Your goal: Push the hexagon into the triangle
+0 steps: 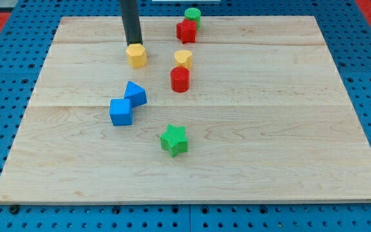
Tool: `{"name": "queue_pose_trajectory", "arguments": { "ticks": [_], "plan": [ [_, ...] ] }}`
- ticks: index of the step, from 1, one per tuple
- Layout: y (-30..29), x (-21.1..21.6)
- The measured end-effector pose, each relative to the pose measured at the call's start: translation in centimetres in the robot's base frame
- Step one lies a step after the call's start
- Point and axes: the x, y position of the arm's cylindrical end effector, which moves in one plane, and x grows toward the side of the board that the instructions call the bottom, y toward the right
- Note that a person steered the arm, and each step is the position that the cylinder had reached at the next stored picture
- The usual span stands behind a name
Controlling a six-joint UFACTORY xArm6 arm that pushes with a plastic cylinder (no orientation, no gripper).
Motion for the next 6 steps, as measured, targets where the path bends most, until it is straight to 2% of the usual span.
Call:
{"name": "queue_pose_trajectory", "arguments": {
  "ticks": [2,3,4,5,6],
  "plan": [
    [1.5,-6.6],
    [-0.5,-2.4],
    [2.2,2.3],
    [2.2,5.5],
    [3.4,6.5]
  ]
}}
